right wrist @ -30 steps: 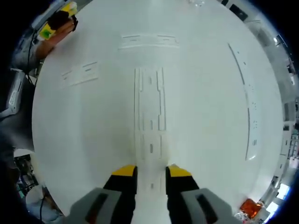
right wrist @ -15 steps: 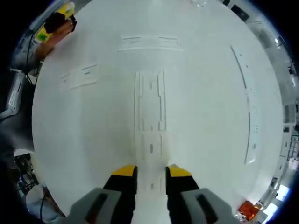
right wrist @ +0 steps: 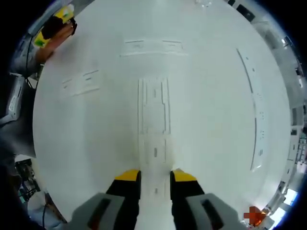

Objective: Locate the socket holder cover, grip the socket holder cover, clip it into the socket holder slot.

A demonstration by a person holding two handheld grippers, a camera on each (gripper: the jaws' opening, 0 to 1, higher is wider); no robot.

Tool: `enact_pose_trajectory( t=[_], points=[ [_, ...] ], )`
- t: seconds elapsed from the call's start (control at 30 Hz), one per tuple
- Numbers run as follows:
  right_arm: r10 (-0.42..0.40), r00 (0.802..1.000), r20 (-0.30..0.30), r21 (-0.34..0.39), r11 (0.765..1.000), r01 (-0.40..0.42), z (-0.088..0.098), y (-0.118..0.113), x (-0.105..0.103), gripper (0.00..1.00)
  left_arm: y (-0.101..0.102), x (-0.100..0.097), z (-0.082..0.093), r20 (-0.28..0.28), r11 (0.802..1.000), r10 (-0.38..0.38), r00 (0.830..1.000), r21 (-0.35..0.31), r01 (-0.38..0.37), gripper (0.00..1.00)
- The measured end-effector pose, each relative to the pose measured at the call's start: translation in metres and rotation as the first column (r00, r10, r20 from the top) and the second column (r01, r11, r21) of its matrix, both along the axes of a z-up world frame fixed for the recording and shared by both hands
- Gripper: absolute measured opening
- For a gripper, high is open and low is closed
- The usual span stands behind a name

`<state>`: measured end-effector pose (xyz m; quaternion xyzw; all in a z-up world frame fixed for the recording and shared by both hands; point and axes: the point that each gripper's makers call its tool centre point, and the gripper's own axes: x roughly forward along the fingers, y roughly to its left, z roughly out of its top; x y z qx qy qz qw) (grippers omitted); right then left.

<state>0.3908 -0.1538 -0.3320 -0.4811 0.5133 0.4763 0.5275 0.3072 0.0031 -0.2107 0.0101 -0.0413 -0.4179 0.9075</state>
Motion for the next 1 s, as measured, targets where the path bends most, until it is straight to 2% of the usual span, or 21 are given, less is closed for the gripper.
enact_pose_trajectory(
  t=[0.47, 1.0],
  points=[
    [0.005, 1.000, 0.000, 0.029, 1.000, -0.005, 0.001, 0.017, 0.004, 0.25, -0.001, 0.000, 0.001, 0.002, 1.000, -0.005, 1.000, -0.001, 0.005, 0.14],
    [0.005, 1.000, 0.003, 0.014, 1.000, -0.005, 0.002, 0.017, 0.007, 0.25, -0.001, -0.001, -0.001, -0.002, 1.000, -0.006, 1.000, 0.003, 0.006, 0.14]
  ],
)
